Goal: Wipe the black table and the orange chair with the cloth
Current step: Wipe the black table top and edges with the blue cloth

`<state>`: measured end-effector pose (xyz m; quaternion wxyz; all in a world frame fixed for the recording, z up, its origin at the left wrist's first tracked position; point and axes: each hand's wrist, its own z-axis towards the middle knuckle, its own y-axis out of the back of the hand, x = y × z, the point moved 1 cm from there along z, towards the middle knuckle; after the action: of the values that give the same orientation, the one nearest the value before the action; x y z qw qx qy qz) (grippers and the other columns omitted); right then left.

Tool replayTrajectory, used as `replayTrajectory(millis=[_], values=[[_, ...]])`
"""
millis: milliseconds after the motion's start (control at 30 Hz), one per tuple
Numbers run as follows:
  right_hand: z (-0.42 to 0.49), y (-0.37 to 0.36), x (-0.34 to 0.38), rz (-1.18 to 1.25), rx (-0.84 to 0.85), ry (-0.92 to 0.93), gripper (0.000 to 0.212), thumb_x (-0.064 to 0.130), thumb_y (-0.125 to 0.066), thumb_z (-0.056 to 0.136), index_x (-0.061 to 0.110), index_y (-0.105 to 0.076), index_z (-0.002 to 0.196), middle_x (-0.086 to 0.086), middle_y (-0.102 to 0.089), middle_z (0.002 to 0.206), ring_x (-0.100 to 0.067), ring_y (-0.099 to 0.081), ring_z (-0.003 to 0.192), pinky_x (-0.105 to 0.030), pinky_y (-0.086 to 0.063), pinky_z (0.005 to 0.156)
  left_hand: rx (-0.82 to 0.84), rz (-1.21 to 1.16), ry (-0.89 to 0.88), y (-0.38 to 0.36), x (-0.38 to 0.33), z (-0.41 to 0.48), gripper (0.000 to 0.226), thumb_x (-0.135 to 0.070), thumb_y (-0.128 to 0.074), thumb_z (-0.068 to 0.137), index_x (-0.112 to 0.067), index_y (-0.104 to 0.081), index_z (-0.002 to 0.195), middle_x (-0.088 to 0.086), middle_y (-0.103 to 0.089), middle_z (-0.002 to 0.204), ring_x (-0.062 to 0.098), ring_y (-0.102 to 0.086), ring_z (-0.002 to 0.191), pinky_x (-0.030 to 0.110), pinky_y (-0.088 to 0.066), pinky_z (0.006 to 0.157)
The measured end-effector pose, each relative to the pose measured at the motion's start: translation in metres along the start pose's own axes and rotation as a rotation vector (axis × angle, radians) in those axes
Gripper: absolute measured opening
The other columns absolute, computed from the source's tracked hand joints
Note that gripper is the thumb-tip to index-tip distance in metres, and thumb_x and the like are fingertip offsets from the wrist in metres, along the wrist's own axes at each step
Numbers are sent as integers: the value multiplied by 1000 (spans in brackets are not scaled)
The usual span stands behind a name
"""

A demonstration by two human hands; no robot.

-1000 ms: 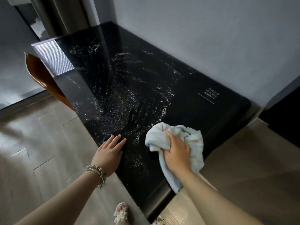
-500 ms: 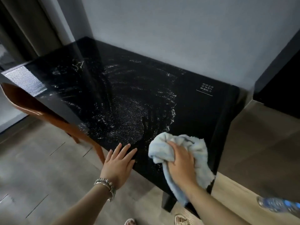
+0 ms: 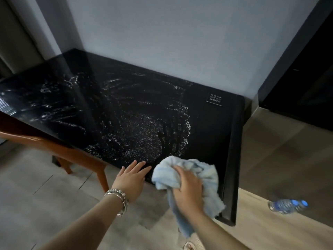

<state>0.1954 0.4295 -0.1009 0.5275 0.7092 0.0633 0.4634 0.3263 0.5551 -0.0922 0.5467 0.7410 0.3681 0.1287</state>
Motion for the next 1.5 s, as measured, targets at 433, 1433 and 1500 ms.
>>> replayTrajectory(millis=[433, 1433, 1500], values=[[0, 7, -7, -311, -28, -179, 63, 40, -43, 80, 36, -33, 142, -3, -33, 148, -33, -34, 131, -49, -32, 102, -96, -121, 78, 4, 17, 5, 50, -15, -29, 99, -28, -24, 147, -10, -14, 156, 13, -3, 146, 35, -7, 119], [119, 46, -61, -415, -120, -427, 58, 38, -40, 96, 34, -14, 147, -10, -16, 154, -32, -24, 136, -53, -28, 106, 13, 3, 44, 37, 0, 83, 52, -43, -24, 100, -37, -5, 149, -9, 3, 158, 19, 10, 146, 48, 0, 117], [142, 53, -65, -385, -136, -437, 61, 36, -38, 96, 41, -5, 148, -10, -15, 155, -33, -22, 138, -54, -27, 107, 26, 8, 65, 43, 2, 95, 54, -48, -23, 99, -40, -2, 148, -10, 5, 158, 20, 11, 145, 52, 0, 116]])
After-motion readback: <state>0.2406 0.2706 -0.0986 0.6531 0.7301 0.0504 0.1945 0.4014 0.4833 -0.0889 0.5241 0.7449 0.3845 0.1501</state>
